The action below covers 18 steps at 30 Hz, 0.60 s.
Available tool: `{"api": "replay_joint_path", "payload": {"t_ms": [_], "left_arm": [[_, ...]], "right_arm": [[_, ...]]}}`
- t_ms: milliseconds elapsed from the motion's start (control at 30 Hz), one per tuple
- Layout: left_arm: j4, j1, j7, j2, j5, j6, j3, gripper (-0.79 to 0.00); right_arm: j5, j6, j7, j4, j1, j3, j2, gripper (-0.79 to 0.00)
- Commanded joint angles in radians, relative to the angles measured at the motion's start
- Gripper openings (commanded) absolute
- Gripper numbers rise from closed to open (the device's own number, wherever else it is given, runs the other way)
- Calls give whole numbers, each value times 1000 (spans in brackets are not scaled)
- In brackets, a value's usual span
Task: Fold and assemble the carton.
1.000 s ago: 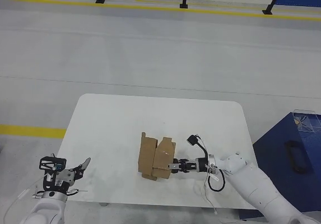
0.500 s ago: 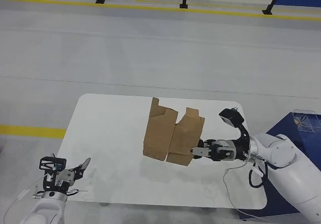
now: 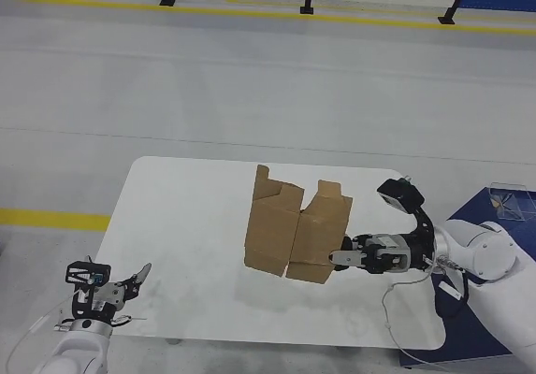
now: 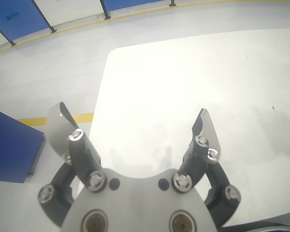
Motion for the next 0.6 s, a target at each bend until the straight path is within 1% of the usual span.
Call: {"api": "replay_joint_path", "payload": {"t_ms": [0, 33, 100, 167, 233, 300, 333, 433, 533, 567], "left_arm": [[0, 0, 0, 0, 0, 0, 0, 0], [0, 0, 0, 0, 0, 0, 0, 0], [0, 0, 0, 0, 0, 0, 0, 0], [0, 0, 0, 0, 0, 0, 0, 0], [0, 0, 0, 0, 0, 0, 0, 0], [0, 0, 0, 0, 0, 0, 0, 0], [0, 0, 0, 0, 0, 0, 0, 0], [0, 0, 0, 0, 0, 0, 0, 0], [0, 0, 0, 0, 0, 0, 0, 0], [0, 0, 0, 0, 0, 0, 0, 0]], "right_arm": [[90, 24, 1, 17, -28, -19, -4, -785], [171, 35, 38, 33, -37, -32, -7, -785], [364, 121, 124, 43, -40, -68, -19, -785], [569, 255, 258, 62, -31, -101, -41, -785], [769, 399, 402, 117, -21, -132, -75, -785], [882, 413, 402, 122, -14, -219, -113, -785], [955, 465, 402, 119, -4, -260, -132, -785], [1181, 684, 402, 141, 16, -336, -196, -785], [1413, 967, 402, 188, -2, -361, -276, -785], [1475, 968, 402, 189, -11, -384, -305, -785]]}}
